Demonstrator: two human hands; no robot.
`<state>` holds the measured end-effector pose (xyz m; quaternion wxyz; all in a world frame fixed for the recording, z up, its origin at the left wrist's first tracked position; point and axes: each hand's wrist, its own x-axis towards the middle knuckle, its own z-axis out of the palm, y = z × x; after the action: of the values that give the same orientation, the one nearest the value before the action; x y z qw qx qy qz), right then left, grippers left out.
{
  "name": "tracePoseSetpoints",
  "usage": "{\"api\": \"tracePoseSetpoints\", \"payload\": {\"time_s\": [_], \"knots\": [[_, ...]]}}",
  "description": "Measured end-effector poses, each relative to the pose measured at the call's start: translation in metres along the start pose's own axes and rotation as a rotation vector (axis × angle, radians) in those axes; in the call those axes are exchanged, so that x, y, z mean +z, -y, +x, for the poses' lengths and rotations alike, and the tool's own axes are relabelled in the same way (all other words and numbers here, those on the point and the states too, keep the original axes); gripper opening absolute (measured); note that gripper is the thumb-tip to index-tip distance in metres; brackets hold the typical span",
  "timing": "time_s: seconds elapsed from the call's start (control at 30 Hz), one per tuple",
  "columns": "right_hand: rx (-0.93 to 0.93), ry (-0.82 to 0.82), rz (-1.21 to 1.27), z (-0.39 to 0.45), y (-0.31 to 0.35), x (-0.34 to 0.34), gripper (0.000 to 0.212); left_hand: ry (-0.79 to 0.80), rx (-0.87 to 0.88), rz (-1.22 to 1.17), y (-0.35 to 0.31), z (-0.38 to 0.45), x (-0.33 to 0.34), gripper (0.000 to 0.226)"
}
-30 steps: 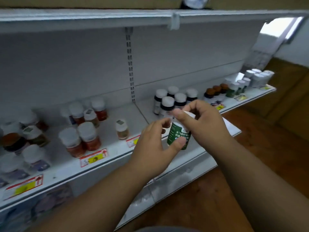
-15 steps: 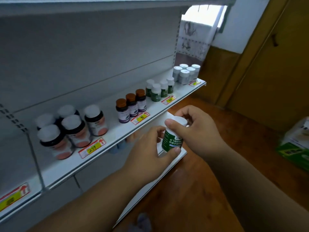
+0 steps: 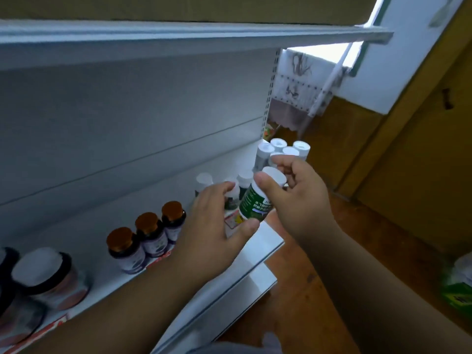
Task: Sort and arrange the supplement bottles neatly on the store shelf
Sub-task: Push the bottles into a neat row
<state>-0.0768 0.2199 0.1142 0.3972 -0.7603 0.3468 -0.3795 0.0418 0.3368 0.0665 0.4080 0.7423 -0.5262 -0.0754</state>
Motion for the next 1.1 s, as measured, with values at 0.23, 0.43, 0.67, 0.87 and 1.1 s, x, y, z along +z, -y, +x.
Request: {"api": "tracePoseSetpoints", "payload": {"time_s": [0.23, 0.43, 0.67, 0.87, 1.1], "knots": [[-0.231, 0.194, -0.035, 0.137, -0.033, 0.035, 0.031, -0.266, -0.212, 0.467, 0.018, 0.066, 0.037, 0.072], [-0.391, 0.581, -0.294, 0.203, -0.066, 0.088, 0.036, -0.092, -0.548, 0.78, 0.024, 0.107, 0.071, 0.093], [-0.395, 0.867, -0.3, 0.208, -0.1, 0.121, 0.039, -0.014, -0.741, 0.85, 0.036, 0.116, 0.098, 0.097], [-0.478, 1.095, -0.43, 0.212, -0.093, 0.118, 0.031, -0.055, -0.769, 0.823, 0.038, 0.12, 0.104, 0.089], [-0.523, 1.066, -0.442, 0.213, -0.095, 0.119, 0.025, -0.065, -0.754, 0.821, 0.039, 0.116, 0.104, 0.096]]}}
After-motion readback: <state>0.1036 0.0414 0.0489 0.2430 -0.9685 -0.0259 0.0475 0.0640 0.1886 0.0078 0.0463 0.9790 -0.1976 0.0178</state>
